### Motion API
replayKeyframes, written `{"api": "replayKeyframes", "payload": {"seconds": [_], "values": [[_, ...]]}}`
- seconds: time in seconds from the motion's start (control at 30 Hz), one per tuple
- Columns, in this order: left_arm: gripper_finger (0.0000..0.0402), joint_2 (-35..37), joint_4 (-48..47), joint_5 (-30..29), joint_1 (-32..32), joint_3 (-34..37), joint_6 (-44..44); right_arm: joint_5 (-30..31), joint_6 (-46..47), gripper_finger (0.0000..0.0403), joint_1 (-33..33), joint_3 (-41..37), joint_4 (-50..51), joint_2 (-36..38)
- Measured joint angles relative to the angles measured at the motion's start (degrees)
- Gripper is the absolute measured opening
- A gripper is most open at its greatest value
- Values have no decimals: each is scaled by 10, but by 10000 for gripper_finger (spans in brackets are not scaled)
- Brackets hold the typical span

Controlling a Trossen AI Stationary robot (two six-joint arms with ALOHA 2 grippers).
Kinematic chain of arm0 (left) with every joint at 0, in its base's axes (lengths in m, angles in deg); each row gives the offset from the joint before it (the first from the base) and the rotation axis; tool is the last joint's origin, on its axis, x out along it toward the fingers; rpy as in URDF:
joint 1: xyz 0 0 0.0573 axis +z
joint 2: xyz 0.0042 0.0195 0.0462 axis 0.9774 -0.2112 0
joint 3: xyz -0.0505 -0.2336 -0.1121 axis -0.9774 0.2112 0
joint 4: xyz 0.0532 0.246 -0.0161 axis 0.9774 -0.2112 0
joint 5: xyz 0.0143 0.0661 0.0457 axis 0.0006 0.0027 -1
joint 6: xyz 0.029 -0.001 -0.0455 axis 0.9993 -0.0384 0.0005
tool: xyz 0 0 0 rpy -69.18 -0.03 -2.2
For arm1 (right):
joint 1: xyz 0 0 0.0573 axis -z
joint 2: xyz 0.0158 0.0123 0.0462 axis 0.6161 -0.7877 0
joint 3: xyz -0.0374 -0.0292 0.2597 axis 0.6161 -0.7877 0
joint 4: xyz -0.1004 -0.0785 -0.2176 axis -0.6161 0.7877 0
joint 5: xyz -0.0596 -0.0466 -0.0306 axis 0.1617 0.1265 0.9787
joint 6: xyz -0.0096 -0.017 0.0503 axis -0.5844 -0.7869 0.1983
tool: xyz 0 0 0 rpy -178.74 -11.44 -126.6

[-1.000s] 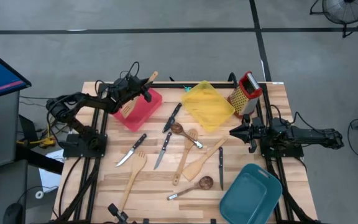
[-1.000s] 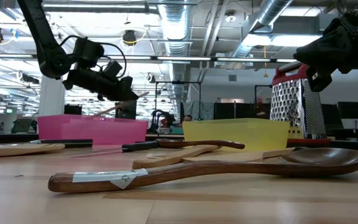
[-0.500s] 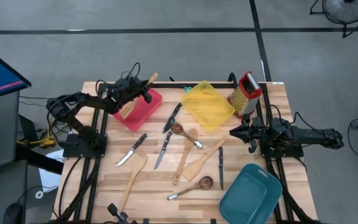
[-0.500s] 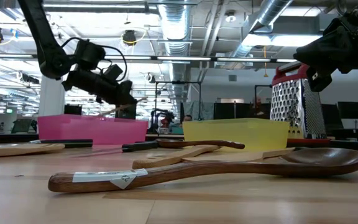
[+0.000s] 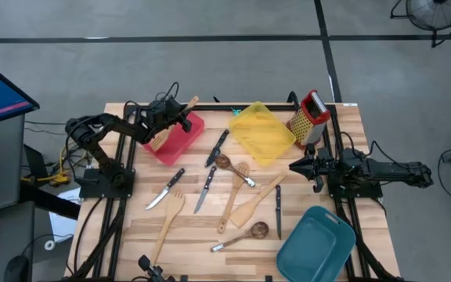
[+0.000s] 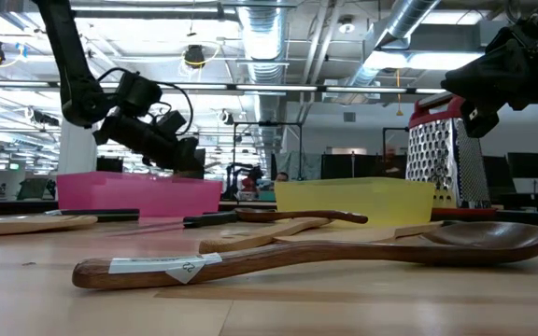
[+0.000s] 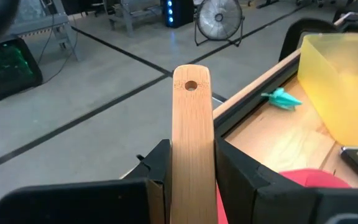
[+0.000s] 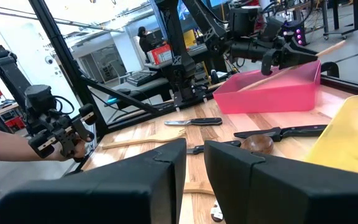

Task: Pick & Place Kitchen Items
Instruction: Put the wooden slotted spatula into the red bin

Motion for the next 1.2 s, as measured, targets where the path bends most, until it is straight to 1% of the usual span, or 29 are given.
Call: {"api": "replayKeyframes", "payload": {"seconds": [1.0,1.2], "values": [[74,4,-4,1,1,0,19,0,0,72,0,0,0,0],[74,-14,-8,4,0,0,18,0,0,72,0,0,0,0]]}}
